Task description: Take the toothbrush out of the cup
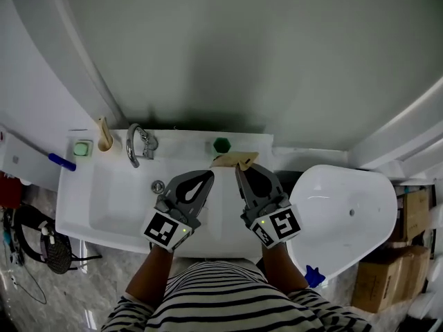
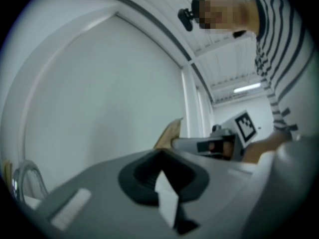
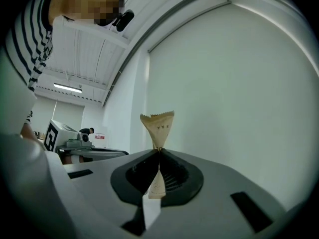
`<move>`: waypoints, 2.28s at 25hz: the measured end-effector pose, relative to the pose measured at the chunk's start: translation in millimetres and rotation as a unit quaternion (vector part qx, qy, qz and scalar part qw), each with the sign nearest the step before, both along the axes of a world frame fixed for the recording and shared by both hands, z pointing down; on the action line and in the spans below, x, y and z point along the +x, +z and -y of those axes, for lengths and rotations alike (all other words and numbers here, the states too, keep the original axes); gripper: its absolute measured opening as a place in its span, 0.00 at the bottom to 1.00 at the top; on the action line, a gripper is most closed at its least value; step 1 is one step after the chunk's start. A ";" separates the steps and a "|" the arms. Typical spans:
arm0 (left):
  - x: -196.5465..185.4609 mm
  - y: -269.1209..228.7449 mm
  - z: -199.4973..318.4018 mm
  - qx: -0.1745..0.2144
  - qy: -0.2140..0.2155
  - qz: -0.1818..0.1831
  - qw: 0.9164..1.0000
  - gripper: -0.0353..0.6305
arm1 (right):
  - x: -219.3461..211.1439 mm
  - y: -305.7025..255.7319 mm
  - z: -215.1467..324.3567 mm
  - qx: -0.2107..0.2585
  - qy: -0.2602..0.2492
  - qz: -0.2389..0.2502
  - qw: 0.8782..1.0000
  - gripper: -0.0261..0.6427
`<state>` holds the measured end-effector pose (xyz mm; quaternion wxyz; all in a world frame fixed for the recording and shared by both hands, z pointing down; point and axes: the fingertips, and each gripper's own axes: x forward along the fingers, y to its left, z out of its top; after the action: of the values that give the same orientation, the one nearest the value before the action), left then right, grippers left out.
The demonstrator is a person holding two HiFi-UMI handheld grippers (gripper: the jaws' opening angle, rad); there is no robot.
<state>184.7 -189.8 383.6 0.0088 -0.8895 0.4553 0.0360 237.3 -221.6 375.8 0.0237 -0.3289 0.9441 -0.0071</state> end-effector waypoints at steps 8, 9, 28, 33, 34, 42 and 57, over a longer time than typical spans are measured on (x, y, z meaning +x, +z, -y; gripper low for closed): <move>0.0 -0.5 -3.8 -0.010 0.008 0.024 1.000 0.06 | 5.1 -5.1 -2.4 -0.007 -0.006 0.028 1.000 0.06; 1.3 -0.4 -4.3 -0.010 0.012 0.029 0.999 0.06 | 4.7 -5.6 -2.9 -0.008 -0.006 0.030 1.000 0.06; -124.5 -33.8 -26.8 0.056 0.044 -0.036 0.997 0.06 | -114.1 -14.5 -26.9 -0.012 0.027 0.030 0.999 0.06; -187.9 -28.3 -39.8 0.060 0.069 -0.042 0.995 0.06 | -167.6 -22.7 -35.6 0.006 0.065 0.033 0.997 0.06; -201.9 -26.9 -43.4 0.059 0.072 -0.041 0.995 0.06 | -178.3 -25.8 -38.8 0.010 0.074 0.035 0.997 0.06; -306.5 -25.7 -77.9 0.061 0.075 -0.029 0.995 0.06 | -268.7 -40.6 -74.2 0.025 0.096 0.043 0.994 0.06; -365.7 1.6 -101.4 0.043 0.087 -0.038 0.995 0.06 | -351.9 -7.0 -115.2 0.005 0.085 -0.002 0.996 0.06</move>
<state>-181.0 -88.4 385.2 0.0265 -0.9226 0.3743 0.0897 -114.6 -106.5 368.7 0.0243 -0.4080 0.9127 0.0006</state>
